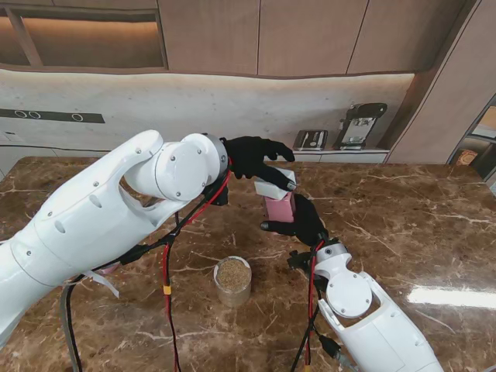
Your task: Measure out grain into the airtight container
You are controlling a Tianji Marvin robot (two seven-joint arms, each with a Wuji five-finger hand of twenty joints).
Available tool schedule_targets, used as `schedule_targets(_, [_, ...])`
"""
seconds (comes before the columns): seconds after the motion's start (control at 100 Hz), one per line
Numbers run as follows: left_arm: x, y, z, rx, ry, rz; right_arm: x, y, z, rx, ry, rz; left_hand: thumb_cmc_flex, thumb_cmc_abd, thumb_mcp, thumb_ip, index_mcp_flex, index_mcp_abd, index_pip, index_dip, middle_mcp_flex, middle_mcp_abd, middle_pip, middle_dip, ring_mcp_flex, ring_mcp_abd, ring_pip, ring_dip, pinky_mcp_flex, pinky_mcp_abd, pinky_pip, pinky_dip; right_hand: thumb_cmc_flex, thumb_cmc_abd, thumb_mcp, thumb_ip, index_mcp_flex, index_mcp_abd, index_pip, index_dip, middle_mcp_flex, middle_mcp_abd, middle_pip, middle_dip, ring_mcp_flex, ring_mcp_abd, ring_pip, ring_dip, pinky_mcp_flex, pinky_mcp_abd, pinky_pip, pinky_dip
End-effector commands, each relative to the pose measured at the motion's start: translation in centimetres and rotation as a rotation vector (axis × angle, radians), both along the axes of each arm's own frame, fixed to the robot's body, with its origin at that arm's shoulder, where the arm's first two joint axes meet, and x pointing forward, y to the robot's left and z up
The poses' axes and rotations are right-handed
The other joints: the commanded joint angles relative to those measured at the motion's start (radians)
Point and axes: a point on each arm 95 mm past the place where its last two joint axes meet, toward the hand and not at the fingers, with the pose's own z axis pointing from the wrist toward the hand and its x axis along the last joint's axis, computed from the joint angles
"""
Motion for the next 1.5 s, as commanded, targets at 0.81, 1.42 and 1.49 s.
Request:
schedule_targets(0.81, [-0.1,-0.5,-0.1,0.035,-0.010,-0.125,-0.1,0.0,-0.2,0.003,0.011,0.000,0.101,-0.299,0.806,-0.060,-0.024,0.043,0.102,-0.036,-0.032,-0.068,0.072,-0.007,-0.018,-0.153,-0.145,-0.116,-0.098,-0.094,-0.030,0.045,0.155,0.371,0.218,-0.009,0.114,-0.211,0.163,-0.002,0.103,-0.105,0.173,0.025,0.038,-0.129,0.030,-0.012,-0.014,-0.076,-0.011,0.020])
schedule_targets(1.42, [0.0,0.5,-0.3,0.020,0.042,-0.260,-0.1,0.0,-0.2,0.005,0.012,-0.001,0.257,-0.244,0.995,-0.050,-0.127,-0.157,-0.028,-0.061,-0.212,-0.139,-0.183,-0.061,-0.367,-0.237,-0.372,-0.301,-0.395,-0.199,-0.346,-0.047,0.158,0.375,0.216,-0.008,0.113,-0.210,0.164,-0.002,0.104,-0.104,0.172,0.025,0.038,-0.128,0.030,-0.012,-0.015,-0.075,-0.012,0.020])
schedule_targets(1.49, [0.0,0.6,-0.3,0.026,0.046,-0.266,-0.1,0.0,-0.2,0.005,0.011,-0.003,0.200,-0.293,0.957,-0.060,-0.133,-0.142,-0.136,-0.083,-0.238,-0.138,-0.239,-0.037,-0.413,-0.234,-0.404,-0.327,-0.434,-0.185,-0.394,-0.047,0.158,0.375,0.215,-0.008,0.113,-0.211,0.163,-0.002,0.104,-0.104,0.172,0.025,0.038,-0.128,0.030,-0.012,-0.015,-0.075,-0.012,0.020])
